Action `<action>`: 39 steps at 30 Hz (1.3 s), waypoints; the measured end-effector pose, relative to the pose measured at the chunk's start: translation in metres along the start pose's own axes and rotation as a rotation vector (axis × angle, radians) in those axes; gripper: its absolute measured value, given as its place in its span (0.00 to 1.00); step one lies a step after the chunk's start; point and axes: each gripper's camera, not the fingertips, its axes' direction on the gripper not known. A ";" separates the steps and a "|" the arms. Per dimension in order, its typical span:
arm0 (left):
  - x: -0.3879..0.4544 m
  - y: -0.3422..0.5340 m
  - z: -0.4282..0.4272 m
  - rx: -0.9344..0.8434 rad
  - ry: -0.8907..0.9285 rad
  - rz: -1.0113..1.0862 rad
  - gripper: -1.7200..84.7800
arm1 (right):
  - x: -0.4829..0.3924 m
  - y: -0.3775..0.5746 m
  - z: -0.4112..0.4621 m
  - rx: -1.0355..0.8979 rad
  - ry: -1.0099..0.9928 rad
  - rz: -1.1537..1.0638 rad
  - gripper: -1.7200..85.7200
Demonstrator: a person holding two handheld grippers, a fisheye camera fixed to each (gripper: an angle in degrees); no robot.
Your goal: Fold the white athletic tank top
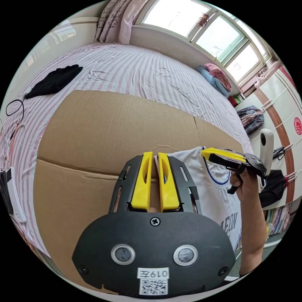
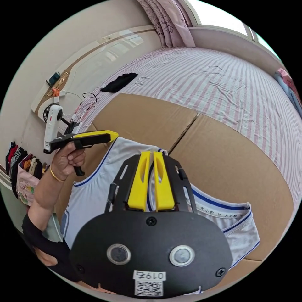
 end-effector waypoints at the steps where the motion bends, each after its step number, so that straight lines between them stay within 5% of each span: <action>1: 0.000 0.002 -0.004 0.006 0.000 -0.004 0.03 | -0.002 0.004 -0.002 0.000 0.001 0.003 0.02; 21: 0.031 0.073 -0.073 0.049 -0.071 -0.064 0.03 | -0.056 0.103 -0.074 0.001 0.039 -0.011 0.01; 28: 0.060 0.128 -0.117 0.144 -0.135 -0.035 0.03 | -0.080 0.169 -0.157 0.205 0.009 -0.005 0.01; 34: 0.128 0.202 -0.179 0.251 -0.173 0.248 0.03 | -0.091 0.281 -0.281 0.426 0.060 -0.029 0.01; 39: 0.175 0.279 -0.211 0.238 0.026 0.450 0.03 | -0.042 0.400 -0.357 0.426 0.121 0.199 0.01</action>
